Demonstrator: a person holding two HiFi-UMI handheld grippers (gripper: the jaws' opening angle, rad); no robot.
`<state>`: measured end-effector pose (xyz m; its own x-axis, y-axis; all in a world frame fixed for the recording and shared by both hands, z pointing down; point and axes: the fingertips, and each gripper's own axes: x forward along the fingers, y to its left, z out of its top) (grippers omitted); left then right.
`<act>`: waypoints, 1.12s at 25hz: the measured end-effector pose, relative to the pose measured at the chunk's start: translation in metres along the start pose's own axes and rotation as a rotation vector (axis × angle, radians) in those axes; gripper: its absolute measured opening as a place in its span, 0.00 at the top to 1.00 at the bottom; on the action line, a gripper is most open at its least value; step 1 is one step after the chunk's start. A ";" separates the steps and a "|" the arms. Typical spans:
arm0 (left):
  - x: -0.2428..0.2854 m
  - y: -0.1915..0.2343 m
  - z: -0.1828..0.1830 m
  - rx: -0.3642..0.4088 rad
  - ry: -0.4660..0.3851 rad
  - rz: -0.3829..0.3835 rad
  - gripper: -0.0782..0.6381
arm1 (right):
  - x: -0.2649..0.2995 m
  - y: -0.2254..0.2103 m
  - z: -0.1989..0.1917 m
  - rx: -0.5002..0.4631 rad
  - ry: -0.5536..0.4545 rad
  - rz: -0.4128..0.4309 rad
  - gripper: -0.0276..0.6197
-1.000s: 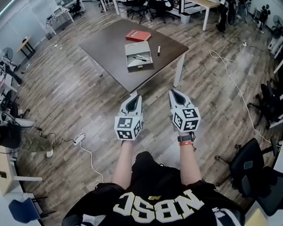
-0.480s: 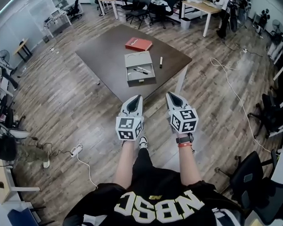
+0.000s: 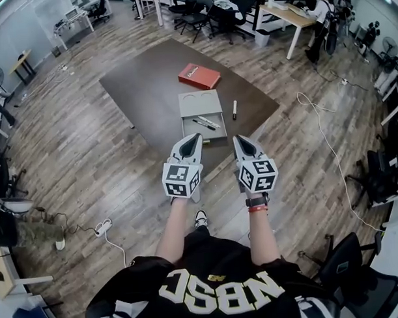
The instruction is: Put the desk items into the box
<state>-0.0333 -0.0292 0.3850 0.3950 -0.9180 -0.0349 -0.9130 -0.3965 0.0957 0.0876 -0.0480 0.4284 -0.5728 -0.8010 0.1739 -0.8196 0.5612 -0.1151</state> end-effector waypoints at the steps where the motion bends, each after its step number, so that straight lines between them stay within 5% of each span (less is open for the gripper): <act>1: 0.009 0.011 0.001 -0.006 -0.003 -0.010 0.87 | 0.014 -0.002 0.001 0.003 0.005 0.000 0.94; 12: 0.080 0.083 -0.015 -0.018 0.036 -0.036 0.87 | 0.118 -0.024 -0.001 0.047 0.053 -0.032 0.92; 28: 0.184 0.092 -0.053 -0.040 0.106 -0.129 0.87 | 0.197 -0.112 -0.022 0.116 0.157 -0.076 0.86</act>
<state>-0.0390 -0.2345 0.4397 0.5192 -0.8529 0.0557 -0.8501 -0.5085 0.1371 0.0666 -0.2640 0.4968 -0.5093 -0.7925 0.3354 -0.8606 0.4657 -0.2063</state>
